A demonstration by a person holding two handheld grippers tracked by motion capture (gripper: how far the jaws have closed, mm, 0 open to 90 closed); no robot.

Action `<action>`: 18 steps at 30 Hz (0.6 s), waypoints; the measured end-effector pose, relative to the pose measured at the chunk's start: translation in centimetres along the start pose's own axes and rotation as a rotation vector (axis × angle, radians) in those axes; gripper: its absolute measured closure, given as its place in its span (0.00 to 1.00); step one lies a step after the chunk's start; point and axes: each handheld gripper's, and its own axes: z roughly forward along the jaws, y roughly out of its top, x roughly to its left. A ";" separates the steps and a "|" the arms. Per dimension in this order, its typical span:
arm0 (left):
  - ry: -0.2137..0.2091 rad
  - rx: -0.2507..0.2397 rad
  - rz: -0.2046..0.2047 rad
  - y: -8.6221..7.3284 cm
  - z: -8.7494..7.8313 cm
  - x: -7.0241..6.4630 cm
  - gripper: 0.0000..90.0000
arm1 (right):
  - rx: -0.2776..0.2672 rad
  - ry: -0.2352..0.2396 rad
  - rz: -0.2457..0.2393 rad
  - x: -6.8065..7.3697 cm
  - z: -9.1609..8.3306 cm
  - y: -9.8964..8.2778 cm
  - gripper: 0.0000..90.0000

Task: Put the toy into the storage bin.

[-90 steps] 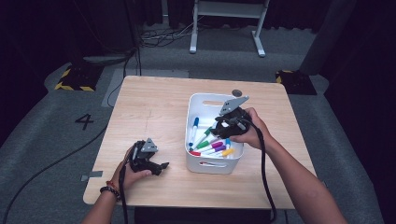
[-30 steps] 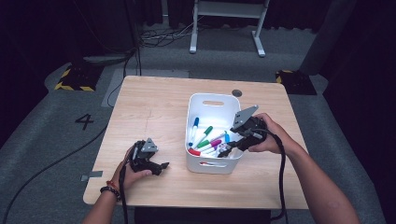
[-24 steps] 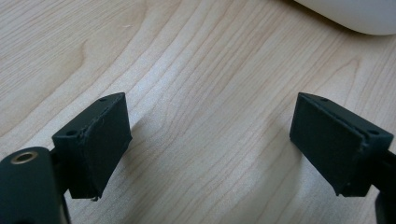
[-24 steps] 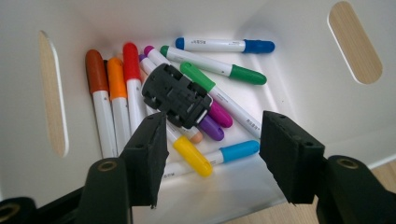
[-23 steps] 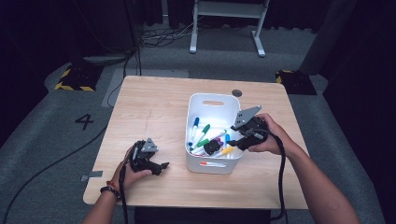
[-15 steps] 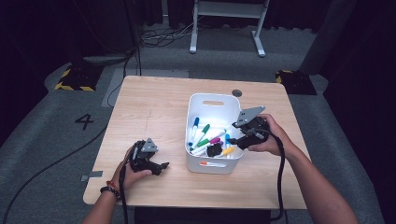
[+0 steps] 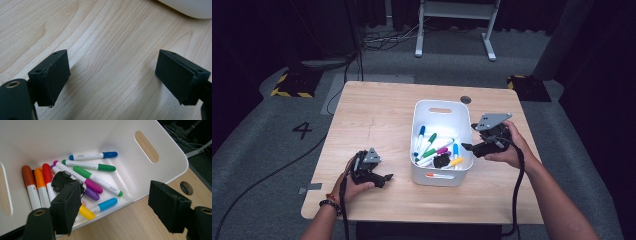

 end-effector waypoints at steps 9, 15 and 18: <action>0.000 -0.002 -0.001 0.0 0.0 0.0 0.14 | -0.026 -0.030 0.033 -0.4 -1.5 -1.3 0.28; 0.001 -0.002 0.000 0.0 0.0 0.0 0.14 | -0.039 -0.055 0.063 -0.5 -2.3 -2.6 0.28; 0.001 -0.002 0.000 0.0 0.0 0.0 0.14 | -0.046 -0.065 0.070 -0.6 -2.7 -3.3 0.27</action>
